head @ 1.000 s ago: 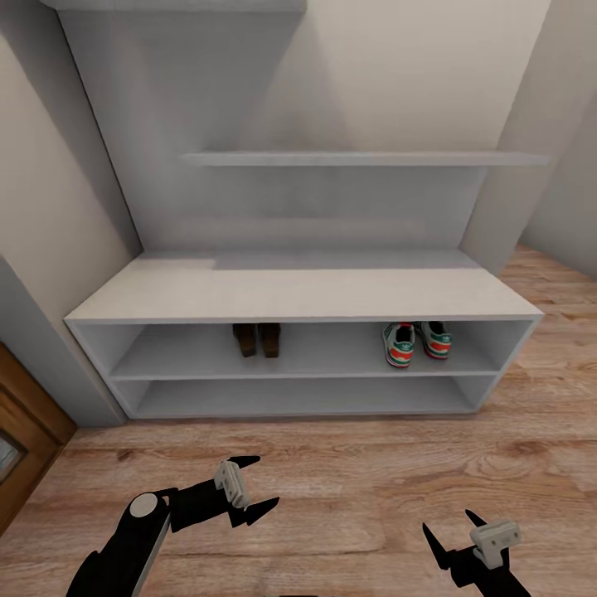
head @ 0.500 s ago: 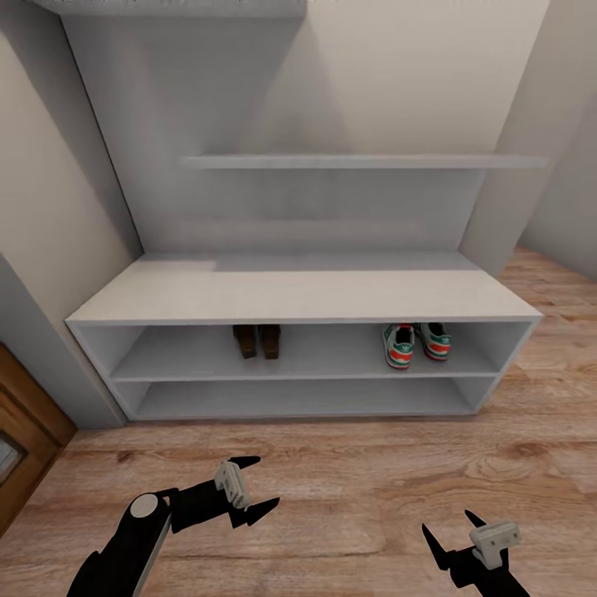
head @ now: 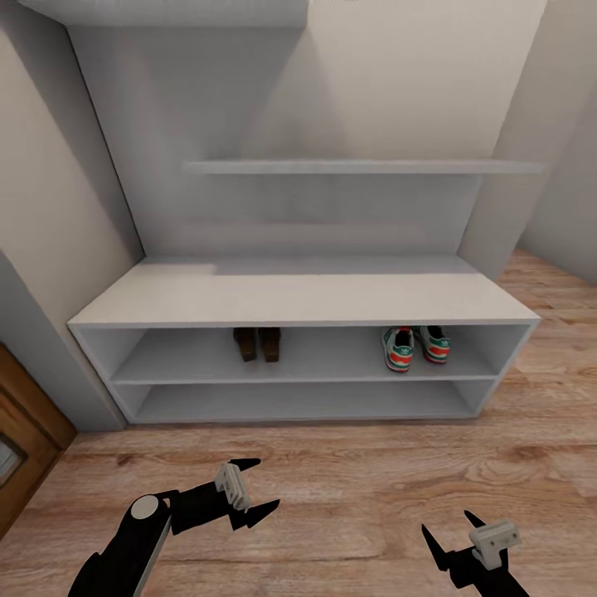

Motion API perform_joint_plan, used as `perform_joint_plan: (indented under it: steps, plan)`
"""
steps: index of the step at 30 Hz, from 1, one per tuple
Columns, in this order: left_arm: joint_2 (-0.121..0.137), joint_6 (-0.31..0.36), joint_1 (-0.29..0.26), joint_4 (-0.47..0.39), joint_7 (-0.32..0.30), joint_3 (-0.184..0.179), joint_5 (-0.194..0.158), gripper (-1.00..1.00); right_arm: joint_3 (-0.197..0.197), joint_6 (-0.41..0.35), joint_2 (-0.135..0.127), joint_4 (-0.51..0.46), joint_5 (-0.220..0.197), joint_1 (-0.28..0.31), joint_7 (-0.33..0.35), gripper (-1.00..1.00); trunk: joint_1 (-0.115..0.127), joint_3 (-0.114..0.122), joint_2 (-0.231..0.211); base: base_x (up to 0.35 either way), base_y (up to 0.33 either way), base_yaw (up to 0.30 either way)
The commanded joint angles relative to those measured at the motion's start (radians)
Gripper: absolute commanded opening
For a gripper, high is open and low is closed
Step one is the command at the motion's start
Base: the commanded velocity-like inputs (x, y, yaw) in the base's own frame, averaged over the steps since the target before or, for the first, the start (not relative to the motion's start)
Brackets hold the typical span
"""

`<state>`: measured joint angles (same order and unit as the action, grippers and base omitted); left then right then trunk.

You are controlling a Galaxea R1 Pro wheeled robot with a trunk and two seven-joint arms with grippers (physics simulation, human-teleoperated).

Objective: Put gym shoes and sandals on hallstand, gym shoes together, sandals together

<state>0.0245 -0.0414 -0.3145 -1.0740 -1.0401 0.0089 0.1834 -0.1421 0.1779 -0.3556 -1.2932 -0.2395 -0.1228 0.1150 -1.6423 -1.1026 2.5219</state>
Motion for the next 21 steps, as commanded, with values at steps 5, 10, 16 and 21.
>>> perform_joint_plan:
  steps: [5, 10, 16, 21]
  plan:
    - [0.000, 0.000, 0.000, 0.001, 0.000, 0.001, 0.000, 1.00, -0.001, 0.000, 0.000, 0.000, 0.003, 0.000, 0.000, 1.00, 0.000, 0.001, 0.000, 0.000, 0.000, 0.008]
    - [0.000, 0.000, 0.000, 0.001, 0.001, 0.002, 0.000, 1.00, -0.001, 0.000, 0.001, 0.000, 0.019, 0.000, 0.000, 1.00, 0.000, 0.002, 0.000, 0.000, 0.000, 0.003]
    - [-0.001, 0.000, 0.000, 0.002, 0.002, 0.002, -0.001, 1.00, 0.000, 0.000, 0.003, 0.000, 0.047, 0.000, 0.000, 1.00, 0.000, 0.002, 0.000, 0.000, 0.000, 0.002]
    - [-0.013, 0.001, 0.000, 0.002, 0.004, 0.003, -0.002, 1.00, 0.001, -0.001, 0.004, 0.006, 0.062, 0.001, -0.001, 1.00, 0.000, 0.003, 0.000, 0.000, 0.000, 0.000]
